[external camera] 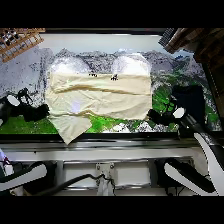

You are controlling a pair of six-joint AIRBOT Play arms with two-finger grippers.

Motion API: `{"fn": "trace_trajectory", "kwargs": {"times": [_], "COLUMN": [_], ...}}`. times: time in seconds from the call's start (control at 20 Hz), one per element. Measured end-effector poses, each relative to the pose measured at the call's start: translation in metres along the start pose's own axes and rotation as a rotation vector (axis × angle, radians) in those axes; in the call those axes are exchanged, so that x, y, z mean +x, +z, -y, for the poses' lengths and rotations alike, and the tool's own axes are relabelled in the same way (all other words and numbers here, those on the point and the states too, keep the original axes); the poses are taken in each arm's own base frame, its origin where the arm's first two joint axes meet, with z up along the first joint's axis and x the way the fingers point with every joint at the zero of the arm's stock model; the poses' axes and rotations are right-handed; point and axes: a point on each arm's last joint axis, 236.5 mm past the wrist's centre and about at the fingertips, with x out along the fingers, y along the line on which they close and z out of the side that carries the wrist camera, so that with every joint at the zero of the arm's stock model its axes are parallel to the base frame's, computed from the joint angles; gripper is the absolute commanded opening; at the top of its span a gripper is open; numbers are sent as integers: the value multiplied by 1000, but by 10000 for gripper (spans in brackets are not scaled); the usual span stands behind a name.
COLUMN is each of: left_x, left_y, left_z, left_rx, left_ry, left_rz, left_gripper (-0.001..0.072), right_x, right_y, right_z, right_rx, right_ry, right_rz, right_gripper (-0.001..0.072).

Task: Fold the clothes and pants, and hang the long-sleeved shirts on hangers.

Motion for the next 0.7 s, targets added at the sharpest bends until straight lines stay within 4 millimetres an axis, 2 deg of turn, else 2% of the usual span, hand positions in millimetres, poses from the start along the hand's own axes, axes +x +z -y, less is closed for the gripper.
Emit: {"fn": "trace_trajectory", "kwargs": {"times": [0.05,0.2,0.45,0.55,0.7], "left_x": [2,6,5,-9,-44], "left_y": [-1,-2,-7,-7,-10], "left_z": [1,3,12,17,17], "left_rx": [-5,-15,23,76,182], "left_ry": [-4,-16,-54,-64,-34], "left_rz": [-5,-19,-36,-13,49], "left_gripper": [199,31,17,17,16], "right_x": [0,0,-3,-9,-28], "right_y": [0,0,-3,-7,-11], "right_z": [0,-1,-2,-1,5], "right_rx": [0,2,-18,-70,-163], "right_ry": [0,2,8,-3,-41], "right_rz": [0,-1,-10,-17,-1], "right_gripper": [22,22,21,21,21]}}
